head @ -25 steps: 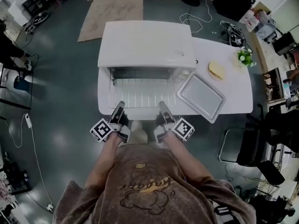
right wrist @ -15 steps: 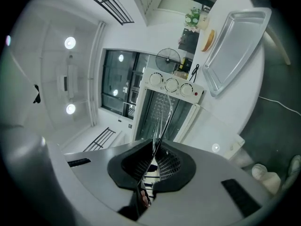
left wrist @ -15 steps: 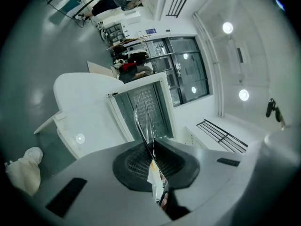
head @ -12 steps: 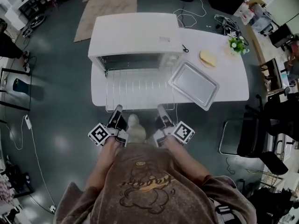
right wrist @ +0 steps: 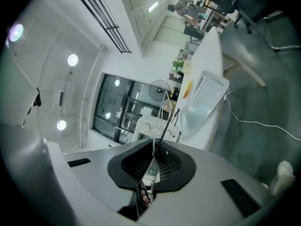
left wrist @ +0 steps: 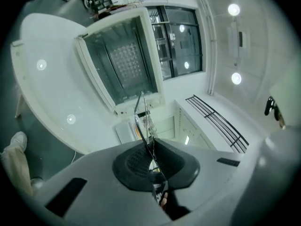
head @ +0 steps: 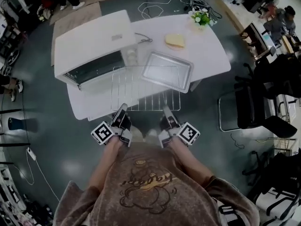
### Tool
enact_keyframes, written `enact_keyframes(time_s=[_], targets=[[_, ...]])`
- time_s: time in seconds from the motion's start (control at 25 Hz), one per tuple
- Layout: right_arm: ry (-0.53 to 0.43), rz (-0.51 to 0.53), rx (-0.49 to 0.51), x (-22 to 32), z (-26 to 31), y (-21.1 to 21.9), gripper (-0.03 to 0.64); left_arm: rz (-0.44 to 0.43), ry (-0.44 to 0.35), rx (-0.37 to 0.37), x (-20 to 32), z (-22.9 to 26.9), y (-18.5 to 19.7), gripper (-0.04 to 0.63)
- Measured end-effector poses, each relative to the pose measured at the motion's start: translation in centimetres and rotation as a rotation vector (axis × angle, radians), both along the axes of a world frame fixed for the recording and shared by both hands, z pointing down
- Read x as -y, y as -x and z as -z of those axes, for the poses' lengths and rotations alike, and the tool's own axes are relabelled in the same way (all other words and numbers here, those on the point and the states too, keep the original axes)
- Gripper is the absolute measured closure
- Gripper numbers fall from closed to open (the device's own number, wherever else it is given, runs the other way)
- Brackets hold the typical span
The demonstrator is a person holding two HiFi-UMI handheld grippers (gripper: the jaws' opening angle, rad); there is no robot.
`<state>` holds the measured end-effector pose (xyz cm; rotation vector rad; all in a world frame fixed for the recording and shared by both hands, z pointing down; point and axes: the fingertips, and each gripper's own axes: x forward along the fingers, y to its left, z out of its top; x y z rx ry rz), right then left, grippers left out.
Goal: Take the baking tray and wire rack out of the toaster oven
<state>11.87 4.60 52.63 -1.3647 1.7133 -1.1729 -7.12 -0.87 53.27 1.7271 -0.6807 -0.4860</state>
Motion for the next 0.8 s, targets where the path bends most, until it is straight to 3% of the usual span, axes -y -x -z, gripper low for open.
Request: enact_keyframes(time_s=[0.36, 0.48, 0.64, 0.8], targets=[[0.025, -0.259, 0.04, -4.4, -0.4, -10.9, 0.603, -0.246, -0.019, 0.048, 0.0, 0.2, -12.4, 0.588], [0.1, -0.343, 0.069, -5.7, -1.6, -12.1, 0.603, -0.31, -0.014, 0.065, 0.6, 0.1, -14.2, 0.588], [0.05, -0.392, 0.109, -4.9, -1.0, -13.3, 0.603, -0.381, -0.019, 0.064, 2.0, 0.1, -16.4, 0.588], [0.067, -0.443, 0.113, -4.0, -1.3, -14.5, 0.603, -0.431, -0.008, 0.06, 4.0, 0.0, -18.6, 0.588]])
